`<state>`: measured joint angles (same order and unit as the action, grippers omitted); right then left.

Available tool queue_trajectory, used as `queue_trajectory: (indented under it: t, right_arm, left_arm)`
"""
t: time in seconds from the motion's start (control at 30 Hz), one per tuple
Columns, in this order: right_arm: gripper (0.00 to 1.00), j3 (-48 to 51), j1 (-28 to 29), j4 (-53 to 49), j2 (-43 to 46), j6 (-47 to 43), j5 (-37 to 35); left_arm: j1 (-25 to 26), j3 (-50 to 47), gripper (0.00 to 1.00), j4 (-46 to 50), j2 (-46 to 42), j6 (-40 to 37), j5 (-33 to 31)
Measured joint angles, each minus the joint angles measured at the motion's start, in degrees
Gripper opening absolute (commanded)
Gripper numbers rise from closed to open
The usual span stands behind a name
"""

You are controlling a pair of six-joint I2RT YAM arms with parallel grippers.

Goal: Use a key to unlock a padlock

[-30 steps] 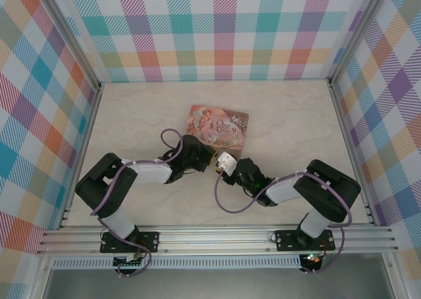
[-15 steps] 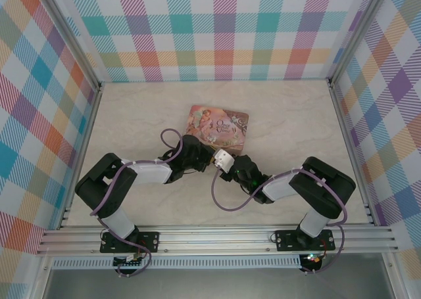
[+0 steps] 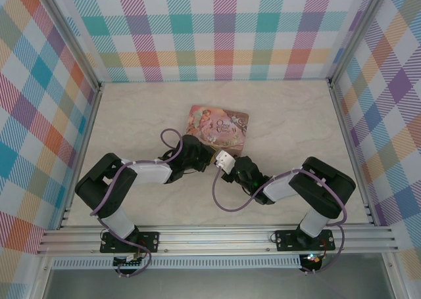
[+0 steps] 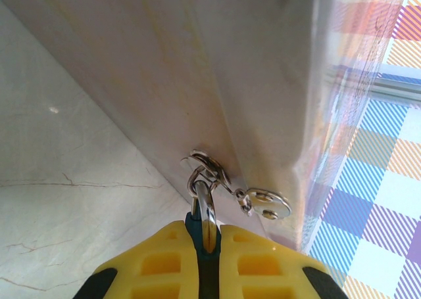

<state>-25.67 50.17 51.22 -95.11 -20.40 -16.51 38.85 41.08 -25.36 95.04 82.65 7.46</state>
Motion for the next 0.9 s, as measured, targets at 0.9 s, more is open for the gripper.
queue_trajectory:
  t: [0.9]
  right_arm:
    - [0.12, -2.67, -1.46, -2.19, -0.85, 0.02, 2.19]
  left_arm:
    - [-0.7, 0.07, 0.0, -0.15, -0.07, 0.0, -0.22]
